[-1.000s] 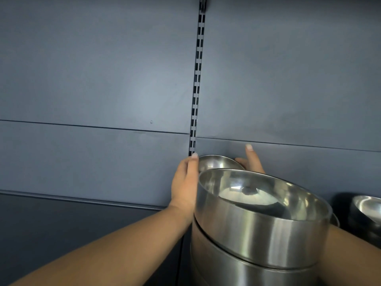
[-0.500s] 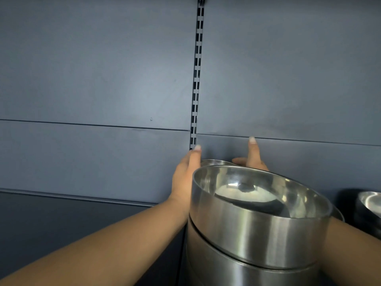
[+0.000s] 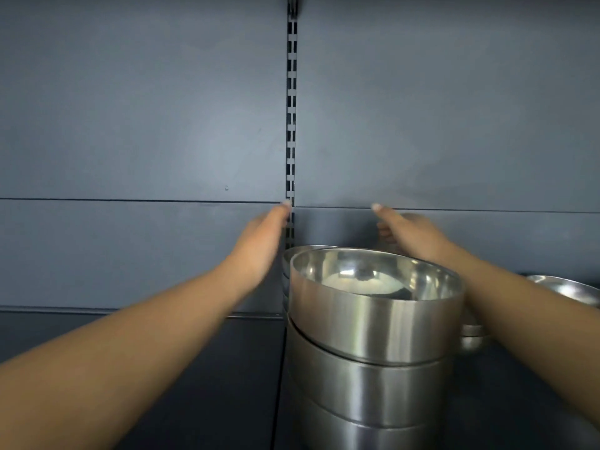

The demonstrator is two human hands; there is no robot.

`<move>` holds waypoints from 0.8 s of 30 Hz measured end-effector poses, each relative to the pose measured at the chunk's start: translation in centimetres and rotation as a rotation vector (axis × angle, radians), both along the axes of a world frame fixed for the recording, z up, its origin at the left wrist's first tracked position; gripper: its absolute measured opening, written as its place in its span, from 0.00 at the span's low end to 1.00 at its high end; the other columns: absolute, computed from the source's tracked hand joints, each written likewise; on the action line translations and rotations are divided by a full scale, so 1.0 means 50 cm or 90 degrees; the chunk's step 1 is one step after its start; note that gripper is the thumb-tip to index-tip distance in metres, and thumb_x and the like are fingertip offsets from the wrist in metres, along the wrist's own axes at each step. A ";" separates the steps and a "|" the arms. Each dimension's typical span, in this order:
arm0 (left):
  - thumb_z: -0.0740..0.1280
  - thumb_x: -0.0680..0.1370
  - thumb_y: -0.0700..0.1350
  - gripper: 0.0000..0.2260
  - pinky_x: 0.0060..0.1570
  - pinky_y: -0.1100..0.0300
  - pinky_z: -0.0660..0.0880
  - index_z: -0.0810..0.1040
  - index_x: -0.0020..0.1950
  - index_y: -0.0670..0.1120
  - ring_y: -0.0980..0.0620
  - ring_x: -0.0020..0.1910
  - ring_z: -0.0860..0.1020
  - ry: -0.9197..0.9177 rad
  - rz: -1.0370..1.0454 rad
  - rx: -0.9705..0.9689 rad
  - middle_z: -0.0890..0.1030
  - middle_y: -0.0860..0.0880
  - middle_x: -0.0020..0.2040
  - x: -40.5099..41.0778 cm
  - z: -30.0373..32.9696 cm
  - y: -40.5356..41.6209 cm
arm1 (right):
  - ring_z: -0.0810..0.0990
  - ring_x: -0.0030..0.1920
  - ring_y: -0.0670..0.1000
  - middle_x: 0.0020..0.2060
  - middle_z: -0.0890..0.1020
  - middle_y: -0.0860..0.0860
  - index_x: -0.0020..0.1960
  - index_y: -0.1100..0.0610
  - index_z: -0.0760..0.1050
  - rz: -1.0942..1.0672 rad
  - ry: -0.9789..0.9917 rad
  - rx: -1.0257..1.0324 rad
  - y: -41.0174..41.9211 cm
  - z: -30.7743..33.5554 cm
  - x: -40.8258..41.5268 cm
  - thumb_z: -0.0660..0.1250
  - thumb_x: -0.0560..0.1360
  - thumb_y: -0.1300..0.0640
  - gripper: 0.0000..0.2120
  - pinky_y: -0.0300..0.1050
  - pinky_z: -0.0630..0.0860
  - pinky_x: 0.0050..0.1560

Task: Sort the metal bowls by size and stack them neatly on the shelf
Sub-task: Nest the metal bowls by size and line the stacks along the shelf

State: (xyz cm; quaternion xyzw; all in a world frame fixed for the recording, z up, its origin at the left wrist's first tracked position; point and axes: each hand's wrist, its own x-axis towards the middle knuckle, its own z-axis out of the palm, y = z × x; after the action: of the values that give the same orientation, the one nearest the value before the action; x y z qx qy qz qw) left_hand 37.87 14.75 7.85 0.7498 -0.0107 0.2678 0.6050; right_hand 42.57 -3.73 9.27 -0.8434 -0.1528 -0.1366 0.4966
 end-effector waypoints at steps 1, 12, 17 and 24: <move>0.56 0.79 0.52 0.14 0.60 0.60 0.63 0.75 0.57 0.48 0.50 0.65 0.72 -0.031 0.024 0.043 0.77 0.47 0.62 -0.019 0.016 0.007 | 0.77 0.58 0.60 0.56 0.80 0.61 0.51 0.61 0.78 -0.025 -0.046 -0.031 -0.016 0.009 -0.012 0.59 0.74 0.40 0.24 0.53 0.70 0.63; 0.63 0.76 0.52 0.07 0.36 0.78 0.65 0.79 0.42 0.53 0.66 0.32 0.73 -0.149 0.027 0.617 0.79 0.59 0.38 -0.155 0.117 -0.060 | 0.74 0.56 0.56 0.50 0.79 0.54 0.50 0.57 0.79 -0.208 -0.170 -0.263 -0.170 0.066 -0.139 0.61 0.75 0.43 0.18 0.43 0.67 0.49; 0.60 0.75 0.56 0.13 0.33 0.76 0.65 0.81 0.47 0.52 0.72 0.27 0.70 -0.147 0.004 0.722 0.79 0.58 0.38 -0.209 0.122 -0.140 | 0.74 0.58 0.55 0.56 0.80 0.53 0.52 0.55 0.78 -0.216 -0.165 -0.323 -0.224 0.052 -0.168 0.61 0.74 0.43 0.17 0.44 0.68 0.51; 0.59 0.76 0.55 0.13 0.44 0.65 0.63 0.80 0.51 0.52 0.62 0.37 0.70 -0.149 0.018 0.867 0.80 0.55 0.54 -0.253 0.086 -0.310 | 0.74 0.48 0.55 0.44 0.80 0.55 0.44 0.61 0.77 -0.090 -0.066 -0.228 -0.300 -0.018 -0.151 0.63 0.74 0.44 0.19 0.43 0.66 0.42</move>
State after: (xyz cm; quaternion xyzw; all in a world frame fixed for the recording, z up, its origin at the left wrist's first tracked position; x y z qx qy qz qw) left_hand 25.21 -0.73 12.16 0.9289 -0.2322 0.2883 -0.0094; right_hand 35.00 -18.74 8.36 -0.9188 -0.1407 -0.1851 0.3191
